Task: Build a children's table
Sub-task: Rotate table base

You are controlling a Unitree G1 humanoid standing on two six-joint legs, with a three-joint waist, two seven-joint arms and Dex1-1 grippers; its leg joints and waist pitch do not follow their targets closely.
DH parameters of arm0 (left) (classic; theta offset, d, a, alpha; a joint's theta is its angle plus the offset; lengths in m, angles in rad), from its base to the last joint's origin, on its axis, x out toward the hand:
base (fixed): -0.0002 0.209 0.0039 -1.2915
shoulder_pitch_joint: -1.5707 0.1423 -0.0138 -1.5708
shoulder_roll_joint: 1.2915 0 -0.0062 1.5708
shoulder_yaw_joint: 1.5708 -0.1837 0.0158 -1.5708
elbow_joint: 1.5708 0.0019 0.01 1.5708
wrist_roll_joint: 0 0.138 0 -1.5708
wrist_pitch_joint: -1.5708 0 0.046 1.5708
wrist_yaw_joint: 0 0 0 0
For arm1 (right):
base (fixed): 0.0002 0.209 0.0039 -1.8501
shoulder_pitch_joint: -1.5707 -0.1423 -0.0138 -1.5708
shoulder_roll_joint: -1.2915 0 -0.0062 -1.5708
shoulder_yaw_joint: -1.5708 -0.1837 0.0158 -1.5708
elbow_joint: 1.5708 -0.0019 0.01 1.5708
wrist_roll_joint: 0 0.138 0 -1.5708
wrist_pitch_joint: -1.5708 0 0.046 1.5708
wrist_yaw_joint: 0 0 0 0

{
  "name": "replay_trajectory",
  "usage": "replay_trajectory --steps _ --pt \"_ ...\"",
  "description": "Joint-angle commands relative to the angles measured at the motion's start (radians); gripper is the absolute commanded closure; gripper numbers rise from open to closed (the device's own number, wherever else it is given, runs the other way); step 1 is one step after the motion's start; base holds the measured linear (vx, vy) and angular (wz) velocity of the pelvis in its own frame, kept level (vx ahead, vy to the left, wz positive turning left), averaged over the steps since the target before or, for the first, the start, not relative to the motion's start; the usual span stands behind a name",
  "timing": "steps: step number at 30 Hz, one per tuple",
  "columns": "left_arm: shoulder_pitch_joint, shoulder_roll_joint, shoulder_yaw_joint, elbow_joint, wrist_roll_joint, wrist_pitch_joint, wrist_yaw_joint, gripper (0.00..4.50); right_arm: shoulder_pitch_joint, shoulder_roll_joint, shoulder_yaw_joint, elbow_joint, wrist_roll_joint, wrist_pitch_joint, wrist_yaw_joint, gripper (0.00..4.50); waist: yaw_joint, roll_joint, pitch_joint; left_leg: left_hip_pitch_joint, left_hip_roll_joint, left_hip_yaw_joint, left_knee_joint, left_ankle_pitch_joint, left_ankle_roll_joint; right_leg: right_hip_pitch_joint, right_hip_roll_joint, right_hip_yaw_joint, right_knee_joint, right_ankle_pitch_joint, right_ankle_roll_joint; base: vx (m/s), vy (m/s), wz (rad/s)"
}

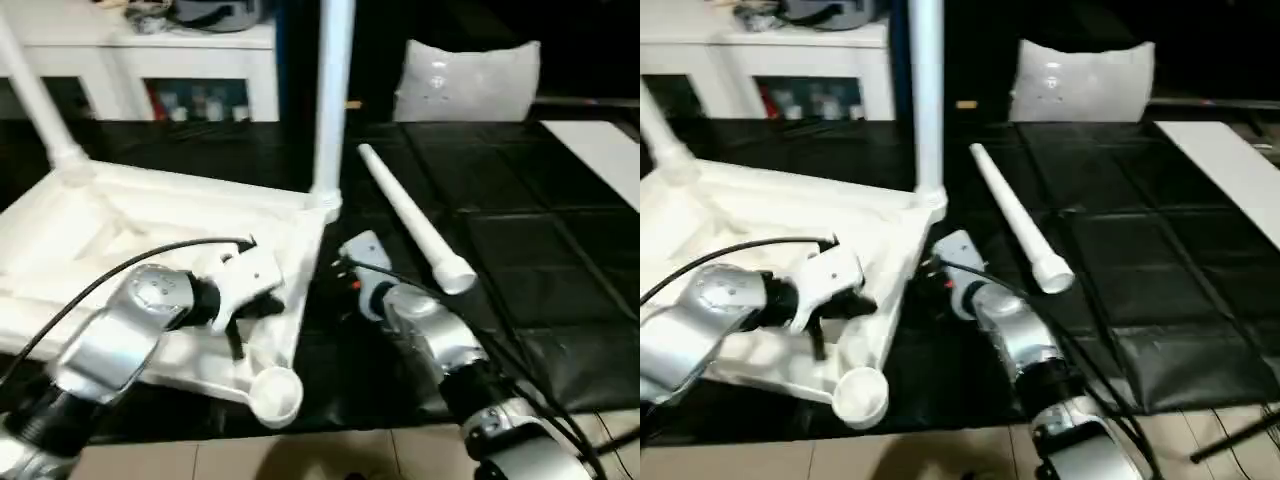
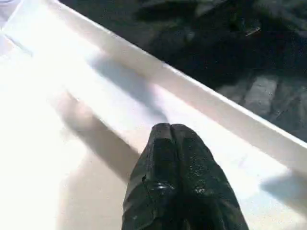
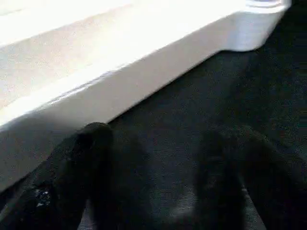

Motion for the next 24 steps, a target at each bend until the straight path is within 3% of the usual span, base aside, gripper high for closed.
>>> replay_trajectory --steps 1,2,4,6,8,9,10,12,13,14,18,19,20,24 --pt "-0.005 -0.015 0.019 -0.003 0.005 -0.031 0.022 4.49 0.019 -0.017 -0.024 -0.05 -0.003 0.009 -0.022 0.0 0.004 0.019 -0.07 -0.004 0.015 0.006 -0.069 -0.14 0.015 0.073 -0.064 0.058 -0.058 -0.286 -0.142 0.0 0.0 0.0" --pt "0.005 -0.036 0.066 -0.059 -0.05 -0.028 0.0 4.49 0.05 -0.038 -0.04 -0.116 -0.006 0.013 -0.032 0.0 0.006 0.017 -0.07 -0.005 0.014 0.008 -0.069 -0.138 0.018 0.074 -0.065 0.058 -0.059 -0.298 -0.143 0.0 0.0 0.0" --pt "0.012 -0.03 0.098 -0.103 -0.089 -0.03 -0.028 4.49 0.077 -0.053 -0.05 -0.169 -0.003 0.02 -0.031 0.0 0.013 0.011 -0.068 -0.006 0.015 0.009 -0.07 -0.138 0.02 0.074 -0.066 0.059 -0.061 -0.319 -0.135 0.0 0.0 0.0" --pt "0.017 -0.002 0.104 -0.127 -0.103 -0.041 -0.062 4.49 0.09 -0.059 -0.055 -0.196 0.008 0.03 -0.018 0.0 0.013 0.011 -0.064 -0.005 0.013 0.008 -0.072 -0.159 0.025 0.071 -0.064 0.057 -0.065 -0.365 -0.118 0.0 0.0 0.0" --pt "0.046 0.116 0.11 -0.198 -0.154 -0.045 -0.196 4.49 0.126 -0.089 -0.044 -0.273 0.022 0.053 0.038 0.0 0.011 0.01 -0.063 -0.008 0.012 0.005 -0.073 -0.176 0.027 0.073 -0.067 0.057 -0.067 -0.416 -0.093 0.0 0.0 0.0" --pt "0.046 0.116 0.11 -0.198 -0.154 -0.045 -0.196 4.49 0.126 -0.089 -0.044 -0.273 0.022 0.053 0.038 0.0 0.009 0.009 -0.061 -0.008 0.012 0.004 -0.074 -0.182 0.029 0.072 -0.066 0.056 -0.069 -0.432 -0.087 0.0 0.0 0.0" --pt "0.058 0.17 0.109 -0.224 -0.171 -0.028 -0.249 4.49 0.141 -0.104 -0.034 -0.31 0.029 0.066 0.068 0.0 0.006 0.008 -0.058 -0.001 0.01 0.007 -0.071 -0.197 0.031 0.064 -0.062 0.056 -0.076 -0.465 -0.075 0.0 0.0 0.0" --pt "0.077 0.26 0.107 -0.261 -0.194 0.017 -0.326 4.49 0.167 -0.138 -0.014 -0.38 0.049 0.095 0.129 0.0 0.005 0.016 -0.055 0.002 0.011 0.006 -0.072 -0.206 0.033 0.059 -0.061 0.054 -0.079 -0.497 -0.064 0.0 0.0 0.0" --pt "0.078 0.267 0.106 -0.263 -0.194 0.019 -0.331 4.49 0.169 -0.142 -0.011 -0.386 0.05 0.097 0.133 0.0 0.007 0.016 -0.056 0.004 0.012 0.005 -0.073 -0.208 0.032 0.06 -0.061 0.054 -0.08 -0.496 -0.063 0.0 0.0 0.0" --pt "0.091 0.342 0.094 -0.284 -0.187 0.042 -0.385 4.49 0.191 -0.184 0.017 -0.442 0.056 0.12 0.187 0.0 0.011 0.018 -0.054 0.003 0.013 0.003 -0.075 -0.217 0.031 0.061 -0.059 0.053 -0.078 -0.495 -0.061 0.0 0.0 0.0" --pt "0.119 0.43 0.064 -0.323 -0.185 0.083 -0.448 4.49 0.226 -0.251 0.052 -0.518 0.074 0.154 0.276 0.0 0.013 0.022 -0.053 0.01 0.013 0.003 -0.074 -0.246 0.025 0.057 -0.06 0.053 -0.083 -0.522 -0.057 0.0 0.0 0.0" --pt "0.13 0.456 0.051 -0.337 -0.187 0.098 -0.466 4.49 0.239 -0.28 0.066 -0.547 0.083 0.163 0.316 0.0 0.011 0.02 -0.048 0.007 0.014 0.003 -0.077 -0.256 0.03 0.055 -0.058 0.055 -0.084 -0.528 -0.055 0.0 0.0 0.0" --pt "0.142 0.482 0.04 -0.349 -0.187 0.103 -0.482 4.49 0.252 -0.305 0.078 -0.58 0.094 0.177 0.351 0.0 0.012 0.025 -0.049 0.01 0.013 0.003 -0.076 -0.259 0.03 0.056 -0.06 0.055 -0.086 -0.535 -0.054 0.0 0.0 0.0" --pt "0.162 0.528 0.016 -0.374 -0.19 0.116 -0.507 4.49 0.279 -0.359 0.092 -0.657 0.133 0.205 0.43 0.0 0.012 0.02 -0.049 0.007 0.012 0.0 -0.075 -0.274 0.035 0.062 -0.059 0.053 -0.089 -0.556 -0.041 0.0 0.0 0.0"
